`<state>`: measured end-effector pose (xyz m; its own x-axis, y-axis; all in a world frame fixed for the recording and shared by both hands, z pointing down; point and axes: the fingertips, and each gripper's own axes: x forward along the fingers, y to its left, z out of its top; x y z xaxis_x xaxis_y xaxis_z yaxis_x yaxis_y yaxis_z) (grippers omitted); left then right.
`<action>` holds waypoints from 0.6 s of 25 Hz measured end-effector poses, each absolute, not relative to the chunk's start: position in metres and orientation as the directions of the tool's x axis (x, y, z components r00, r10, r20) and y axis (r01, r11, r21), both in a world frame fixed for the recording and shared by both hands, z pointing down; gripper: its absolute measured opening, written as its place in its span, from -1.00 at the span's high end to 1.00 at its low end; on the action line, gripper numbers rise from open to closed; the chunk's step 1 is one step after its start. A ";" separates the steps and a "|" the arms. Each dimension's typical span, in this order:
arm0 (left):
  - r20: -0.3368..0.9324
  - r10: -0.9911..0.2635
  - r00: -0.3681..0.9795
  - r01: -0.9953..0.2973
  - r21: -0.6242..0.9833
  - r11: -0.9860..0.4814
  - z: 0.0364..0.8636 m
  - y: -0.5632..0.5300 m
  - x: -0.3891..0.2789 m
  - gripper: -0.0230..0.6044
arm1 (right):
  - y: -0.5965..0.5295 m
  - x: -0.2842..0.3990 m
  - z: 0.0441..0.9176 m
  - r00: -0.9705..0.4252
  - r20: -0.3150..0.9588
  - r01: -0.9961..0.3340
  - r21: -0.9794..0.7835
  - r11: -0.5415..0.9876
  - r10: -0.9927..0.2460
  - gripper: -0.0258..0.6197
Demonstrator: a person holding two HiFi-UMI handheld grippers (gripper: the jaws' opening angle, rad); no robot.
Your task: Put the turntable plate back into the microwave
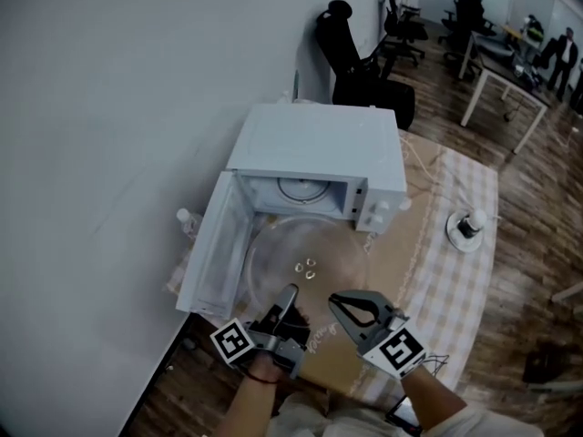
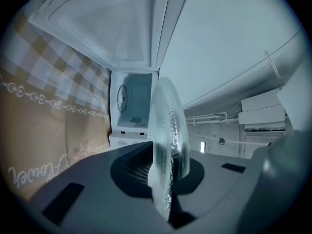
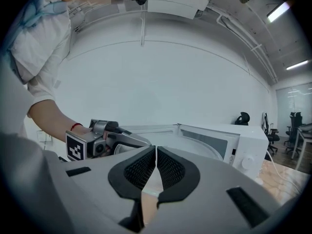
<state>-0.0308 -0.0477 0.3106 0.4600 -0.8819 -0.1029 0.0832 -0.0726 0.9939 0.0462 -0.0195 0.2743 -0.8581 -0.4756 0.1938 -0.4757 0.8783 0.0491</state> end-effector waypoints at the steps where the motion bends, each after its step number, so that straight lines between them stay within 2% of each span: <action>1: -0.104 -0.881 0.462 0.078 0.994 -0.076 0.313 -0.052 -0.030 0.87 | -0.023 0.046 0.279 -0.860 0.201 -0.467 0.057 0.882 -0.468 0.82; 15: -0.112 -0.879 0.464 0.109 0.992 -0.069 0.363 -0.119 -0.050 0.87 | -0.086 0.023 0.332 -0.842 0.289 -0.436 0.134 0.890 -0.456 0.82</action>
<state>-0.0505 -0.1185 0.3634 0.4637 -0.8789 -0.1118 0.1090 -0.0687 0.9917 0.0227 -0.0856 0.3320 -0.8419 -0.4558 0.2888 -0.4358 0.8900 0.1343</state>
